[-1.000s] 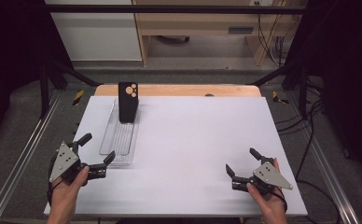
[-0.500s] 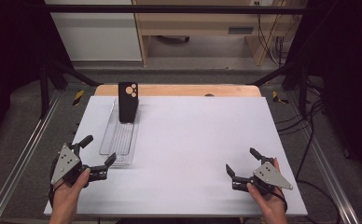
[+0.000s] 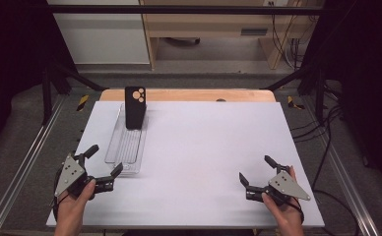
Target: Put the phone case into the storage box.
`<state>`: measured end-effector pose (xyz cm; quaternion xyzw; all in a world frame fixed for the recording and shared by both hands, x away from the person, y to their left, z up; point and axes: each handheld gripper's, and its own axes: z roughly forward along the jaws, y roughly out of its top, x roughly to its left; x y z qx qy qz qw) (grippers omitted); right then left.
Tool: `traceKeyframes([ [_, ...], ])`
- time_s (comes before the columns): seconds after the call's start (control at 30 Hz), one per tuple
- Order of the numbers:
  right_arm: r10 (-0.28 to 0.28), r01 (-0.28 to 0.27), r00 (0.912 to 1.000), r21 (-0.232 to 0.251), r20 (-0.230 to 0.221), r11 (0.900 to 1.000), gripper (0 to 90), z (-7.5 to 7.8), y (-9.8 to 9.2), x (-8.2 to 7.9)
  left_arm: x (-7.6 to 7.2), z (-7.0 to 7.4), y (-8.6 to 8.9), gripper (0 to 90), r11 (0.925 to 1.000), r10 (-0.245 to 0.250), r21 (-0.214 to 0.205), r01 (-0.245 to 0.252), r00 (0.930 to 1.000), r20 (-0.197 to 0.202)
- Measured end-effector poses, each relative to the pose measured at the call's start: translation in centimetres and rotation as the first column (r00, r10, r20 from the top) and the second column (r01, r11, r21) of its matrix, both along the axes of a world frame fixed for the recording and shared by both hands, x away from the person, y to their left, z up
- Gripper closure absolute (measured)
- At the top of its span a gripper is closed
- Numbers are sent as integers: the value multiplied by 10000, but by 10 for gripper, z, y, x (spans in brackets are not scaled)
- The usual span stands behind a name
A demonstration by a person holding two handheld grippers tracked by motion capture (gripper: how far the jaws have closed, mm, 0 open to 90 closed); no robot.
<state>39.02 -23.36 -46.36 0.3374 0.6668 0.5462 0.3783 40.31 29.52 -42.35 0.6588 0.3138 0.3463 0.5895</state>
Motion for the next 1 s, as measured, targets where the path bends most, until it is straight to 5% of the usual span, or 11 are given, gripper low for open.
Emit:
traceKeyframes([
  [1.0, -105, 104, 9999, 112, 48, 9999, 21, -1, -5, 1, -6, -22, 3, 4, 9995, 174, -276, -170, 9997, 168],
])
